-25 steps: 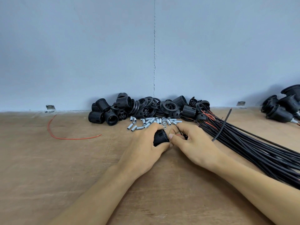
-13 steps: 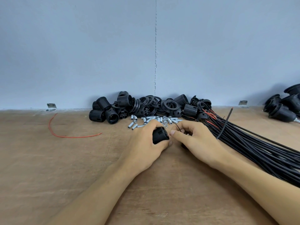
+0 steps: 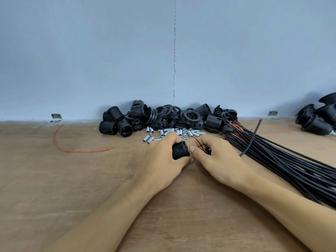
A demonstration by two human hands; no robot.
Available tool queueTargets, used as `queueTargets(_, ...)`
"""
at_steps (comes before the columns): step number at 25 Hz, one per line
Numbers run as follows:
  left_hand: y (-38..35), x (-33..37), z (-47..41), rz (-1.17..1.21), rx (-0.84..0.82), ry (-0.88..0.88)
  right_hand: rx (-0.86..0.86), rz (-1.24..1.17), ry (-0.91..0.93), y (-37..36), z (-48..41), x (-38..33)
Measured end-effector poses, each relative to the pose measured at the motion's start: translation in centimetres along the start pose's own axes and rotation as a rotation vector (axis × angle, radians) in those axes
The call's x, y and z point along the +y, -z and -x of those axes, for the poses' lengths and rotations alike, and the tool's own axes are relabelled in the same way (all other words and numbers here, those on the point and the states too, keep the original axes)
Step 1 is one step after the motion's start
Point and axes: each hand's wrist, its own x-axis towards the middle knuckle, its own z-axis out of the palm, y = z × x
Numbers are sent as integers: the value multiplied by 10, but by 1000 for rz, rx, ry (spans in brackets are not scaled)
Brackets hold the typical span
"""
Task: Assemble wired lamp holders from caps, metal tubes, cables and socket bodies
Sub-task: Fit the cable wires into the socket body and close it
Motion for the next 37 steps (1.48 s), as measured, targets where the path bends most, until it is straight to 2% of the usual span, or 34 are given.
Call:
queueTargets(10,2,3,1,-5,-4,-18,11,3,16,0,0,0)
queueTargets(17,3,-1,-3,39,-16,-3,-66,-455,25,5,-2,4)
queueTargets(24,3,0,-3,66,-38,15,-141,-689,-72,10,-6,6)
queueTargets(29,3,2,0,32,22,-46,-152,-691,-84,11,-9,5)
queueTargets(37,1,3,0,-17,32,-155,-146,-589,-73,10,-5,-2)
